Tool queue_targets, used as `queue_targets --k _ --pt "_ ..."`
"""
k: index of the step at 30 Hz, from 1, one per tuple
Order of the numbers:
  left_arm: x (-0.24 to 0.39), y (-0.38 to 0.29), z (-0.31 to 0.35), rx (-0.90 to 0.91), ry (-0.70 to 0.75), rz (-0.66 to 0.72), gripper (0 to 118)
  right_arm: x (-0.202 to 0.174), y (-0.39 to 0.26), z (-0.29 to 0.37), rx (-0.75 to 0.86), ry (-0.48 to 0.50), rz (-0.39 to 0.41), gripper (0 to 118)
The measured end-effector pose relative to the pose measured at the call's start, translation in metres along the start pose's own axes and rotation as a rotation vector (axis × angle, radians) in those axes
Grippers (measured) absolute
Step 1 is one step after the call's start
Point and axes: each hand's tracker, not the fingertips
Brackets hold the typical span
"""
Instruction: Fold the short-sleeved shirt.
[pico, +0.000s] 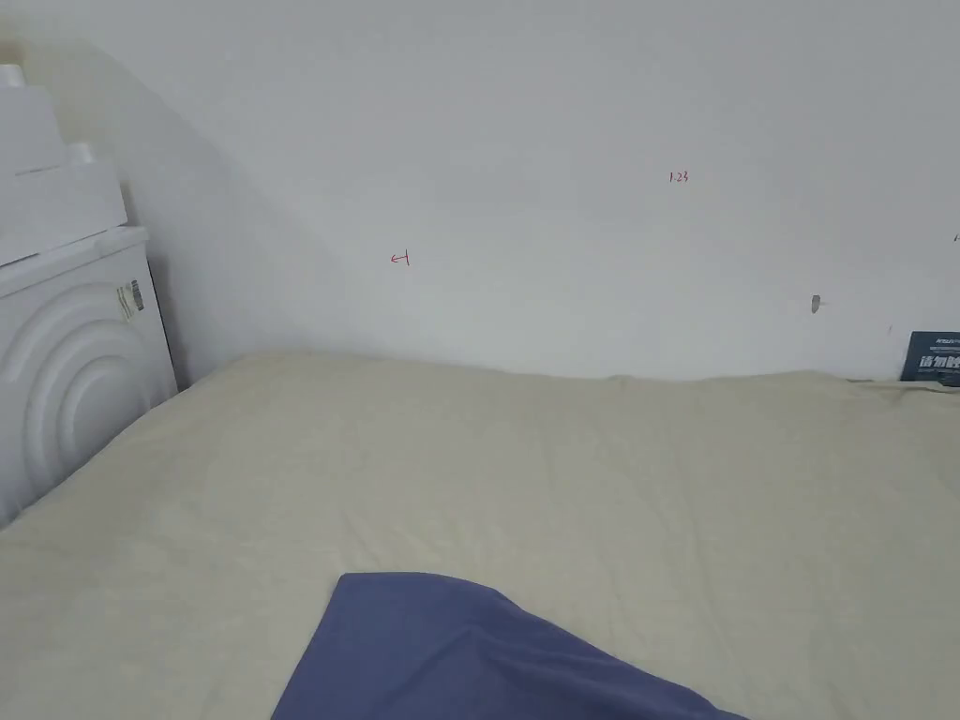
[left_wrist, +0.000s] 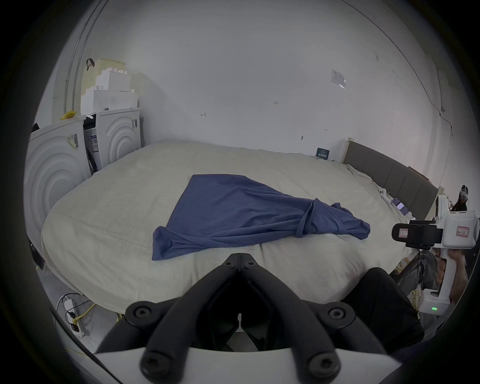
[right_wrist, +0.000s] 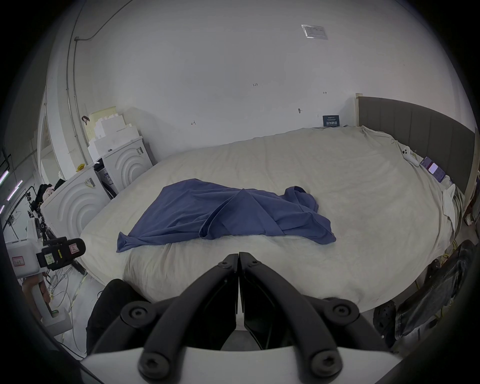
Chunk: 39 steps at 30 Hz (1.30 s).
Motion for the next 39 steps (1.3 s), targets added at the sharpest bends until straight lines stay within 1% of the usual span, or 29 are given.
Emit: queue_targets --k 11,16,22,25,33,34,36,37,38,39 --pt "-0.002 0.005 -0.012 -0.008 -0.002 0.002 0 -0.002 -0.004 -0.007 -0.025 0.018 -0.019 1" --pt "-0.004 0.007 -0.017 -0.015 -0.002 0.001 0 -0.001 -0.004 -0.008 -0.031 0.017 -0.007 1" --pt "-0.005 0.009 -0.021 -0.015 -0.001 0.004 0 0.001 -0.003 -0.012 -0.03 0.025 -0.028 1" --pt "-0.005 0.01 -0.022 -0.02 -0.002 0.002 0 0.0 -0.002 -0.013 -0.032 0.02 -0.014 1" --pt "-0.01 0.017 -0.032 -0.019 -0.023 0.008 0 0.005 0.004 -0.017 -0.034 0.017 -0.021 1" --pt "-0.011 0.022 -0.036 -0.009 -0.024 0.007 6 0.005 0.003 -0.017 -0.035 0.019 -0.024 1" --pt "-0.017 0.042 -0.053 0.011 -0.009 -0.005 25 0.005 0.002 -0.016 -0.037 0.02 -0.03 1" --pt "-0.02 0.051 -0.06 0.035 0.0 -0.017 42 0.005 0.002 -0.016 -0.04 0.021 -0.033 1" --pt "-0.023 0.064 -0.071 0.062 0.007 -0.023 71 0.005 0.002 -0.017 -0.041 0.02 -0.033 1" --pt "-0.028 0.077 -0.085 0.057 0.012 -0.036 88 0.005 0.002 -0.017 -0.044 0.02 -0.032 1"
